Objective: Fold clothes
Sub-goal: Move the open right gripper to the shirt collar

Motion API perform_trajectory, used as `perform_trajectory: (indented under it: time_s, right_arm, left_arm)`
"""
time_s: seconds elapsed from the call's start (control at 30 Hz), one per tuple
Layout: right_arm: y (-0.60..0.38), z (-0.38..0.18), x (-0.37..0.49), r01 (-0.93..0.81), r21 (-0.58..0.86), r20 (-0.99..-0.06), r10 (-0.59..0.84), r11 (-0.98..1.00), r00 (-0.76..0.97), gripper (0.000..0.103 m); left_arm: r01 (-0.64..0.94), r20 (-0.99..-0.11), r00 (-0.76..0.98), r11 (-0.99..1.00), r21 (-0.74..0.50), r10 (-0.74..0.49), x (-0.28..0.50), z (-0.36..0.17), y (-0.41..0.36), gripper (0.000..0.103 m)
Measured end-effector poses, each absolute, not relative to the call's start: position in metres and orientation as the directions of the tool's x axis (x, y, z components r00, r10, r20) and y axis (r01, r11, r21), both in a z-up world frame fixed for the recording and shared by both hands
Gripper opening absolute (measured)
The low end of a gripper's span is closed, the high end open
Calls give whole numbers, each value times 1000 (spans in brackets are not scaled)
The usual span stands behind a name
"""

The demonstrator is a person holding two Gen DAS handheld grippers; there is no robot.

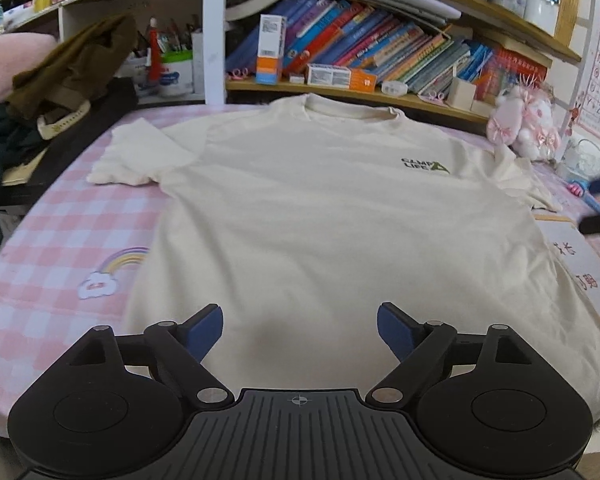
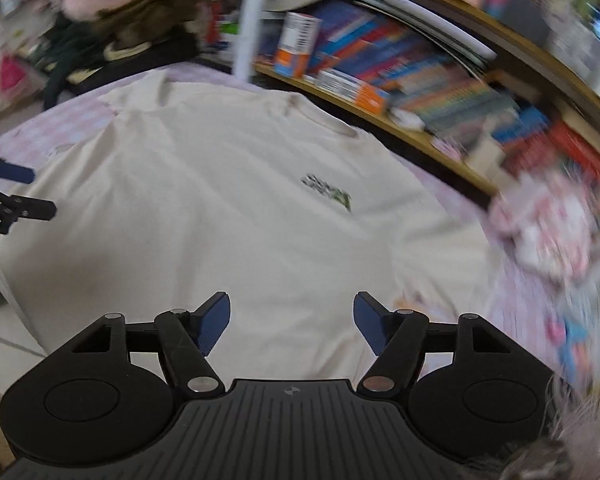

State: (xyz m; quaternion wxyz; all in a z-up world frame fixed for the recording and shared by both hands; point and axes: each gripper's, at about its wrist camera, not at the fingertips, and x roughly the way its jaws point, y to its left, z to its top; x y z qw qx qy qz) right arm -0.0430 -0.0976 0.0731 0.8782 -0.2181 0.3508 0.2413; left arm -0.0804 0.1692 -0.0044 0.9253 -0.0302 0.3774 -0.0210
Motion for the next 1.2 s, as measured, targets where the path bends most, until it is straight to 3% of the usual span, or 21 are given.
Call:
perform_trajectory:
  time_s: [0.17, 0.53, 0.83, 0.9, 1.0, 1.13, 1.2]
  right_arm:
    - [-98, 67, 18, -688, -255, -729, 332, 680, 599, 66]
    - [-100, 42, 203, -791, -243, -746, 413, 561, 522, 63]
    - [-69, 15, 332, -773, -170, -749, 430, 611, 504, 60]
    - [-61, 7, 351, -775, -143, -768, 425, 615, 479, 56]
    - [-49, -7, 381, -739, -172, -785, 363, 652, 503, 23]
    - [-60, -14, 420, -618, -20, -779, 375, 786, 502, 34]
    - [-68, -16, 429, -602, 70, -773, 425, 795, 471, 35]
  left_arm:
    - [-26, -719, 694, 997, -69, -32, -62, -10, 149, 92]
    - [-69, -764, 639, 996, 55, 87, -34, -12, 89, 92]
    - [-103, -811, 563, 988, 118, 156, -36, -18, 57, 92]
    - [-107, -818, 548, 985, 137, 174, -36, -18, 53, 92]
    - [-119, -823, 534, 981, 152, 192, -34, -18, 50, 92]
    - [-124, -828, 522, 979, 164, 205, -33, -17, 50, 92]
    - [-121, -830, 519, 979, 167, 206, -32, -17, 49, 92]
